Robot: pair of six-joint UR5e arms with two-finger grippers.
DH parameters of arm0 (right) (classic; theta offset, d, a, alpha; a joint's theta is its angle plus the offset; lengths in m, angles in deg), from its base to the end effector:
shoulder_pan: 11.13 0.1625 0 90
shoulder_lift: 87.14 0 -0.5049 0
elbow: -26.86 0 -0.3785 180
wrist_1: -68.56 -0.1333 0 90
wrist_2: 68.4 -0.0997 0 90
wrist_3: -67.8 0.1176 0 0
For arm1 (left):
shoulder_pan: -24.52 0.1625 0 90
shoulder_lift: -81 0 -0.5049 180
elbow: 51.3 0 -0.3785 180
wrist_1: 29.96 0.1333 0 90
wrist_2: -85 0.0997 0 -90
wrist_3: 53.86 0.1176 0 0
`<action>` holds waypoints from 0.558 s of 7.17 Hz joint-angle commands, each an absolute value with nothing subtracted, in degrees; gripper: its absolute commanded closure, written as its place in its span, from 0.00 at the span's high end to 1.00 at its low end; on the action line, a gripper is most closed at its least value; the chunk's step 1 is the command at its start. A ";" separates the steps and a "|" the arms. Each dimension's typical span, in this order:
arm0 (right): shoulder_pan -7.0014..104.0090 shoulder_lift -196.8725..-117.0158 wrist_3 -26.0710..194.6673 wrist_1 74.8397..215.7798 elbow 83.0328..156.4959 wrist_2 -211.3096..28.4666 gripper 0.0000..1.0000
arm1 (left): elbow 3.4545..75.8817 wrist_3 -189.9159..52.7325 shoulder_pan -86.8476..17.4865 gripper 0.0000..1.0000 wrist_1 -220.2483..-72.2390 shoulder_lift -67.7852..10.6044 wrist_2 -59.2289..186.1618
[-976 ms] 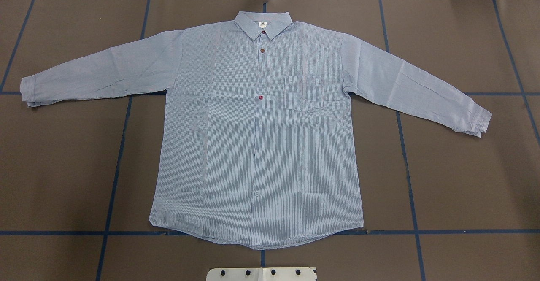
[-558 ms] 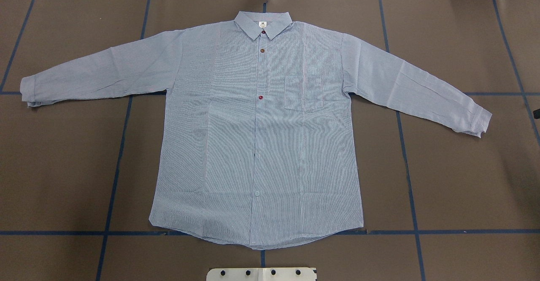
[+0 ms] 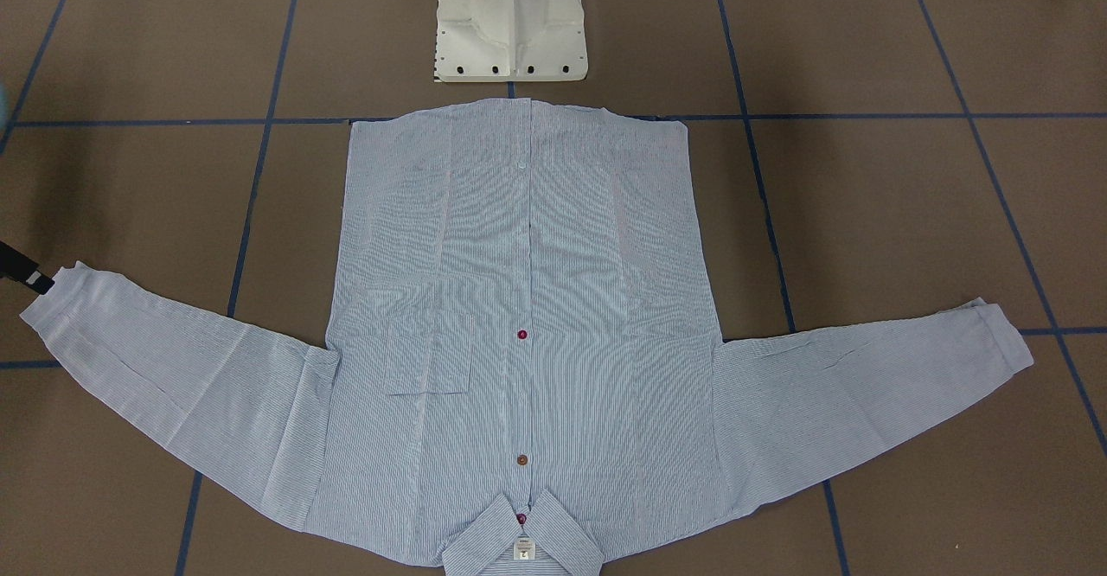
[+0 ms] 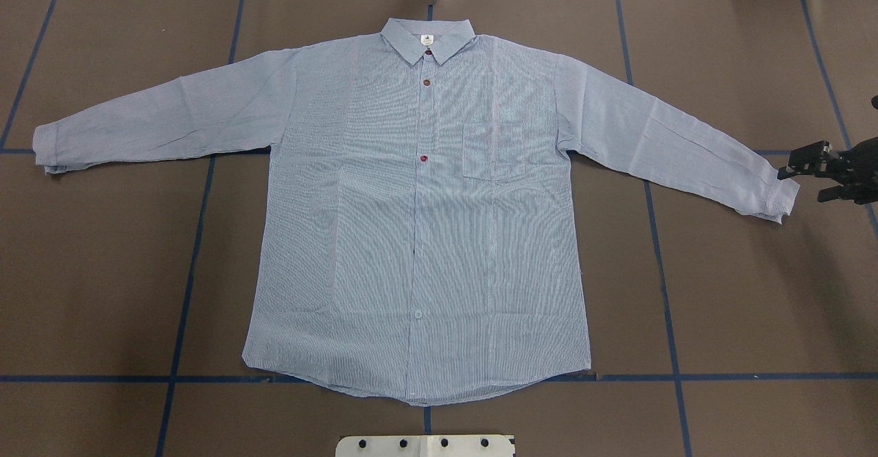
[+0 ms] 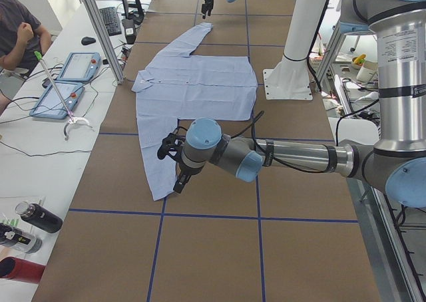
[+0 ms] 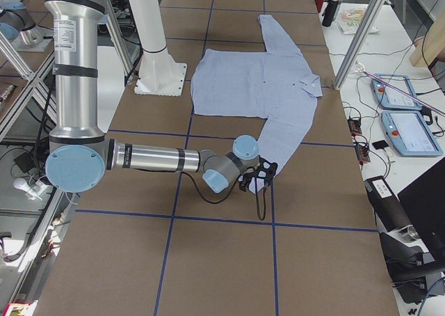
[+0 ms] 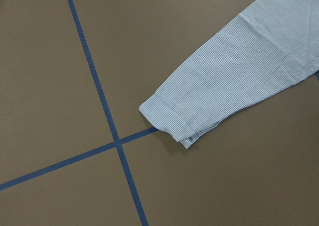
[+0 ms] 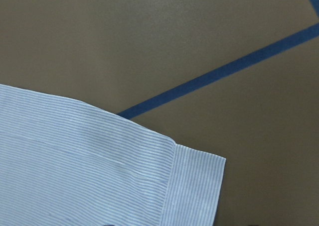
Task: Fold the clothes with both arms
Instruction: 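Grasp the sleeve cuff nearest the right gripper with the right gripper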
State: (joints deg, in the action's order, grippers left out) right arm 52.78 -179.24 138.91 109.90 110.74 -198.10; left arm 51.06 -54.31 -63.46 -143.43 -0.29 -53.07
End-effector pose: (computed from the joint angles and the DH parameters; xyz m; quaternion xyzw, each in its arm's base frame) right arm -0.1635 -0.4663 0.7254 -0.0240 -0.4546 0.2295 0.8603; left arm -0.0308 -0.4272 0.6620 0.2056 0.4005 0.1077 0.8864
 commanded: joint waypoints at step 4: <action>47.94 -179.95 145.84 108.73 110.79 -195.49 0.88 | 51.88 -57.02 -63.46 1.00 -143.43 -0.29 -53.08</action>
State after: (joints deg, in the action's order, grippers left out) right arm 48.70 -179.70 145.65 108.77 110.77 -195.67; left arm 51.79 -56.53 -63.46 -143.43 -0.29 -53.04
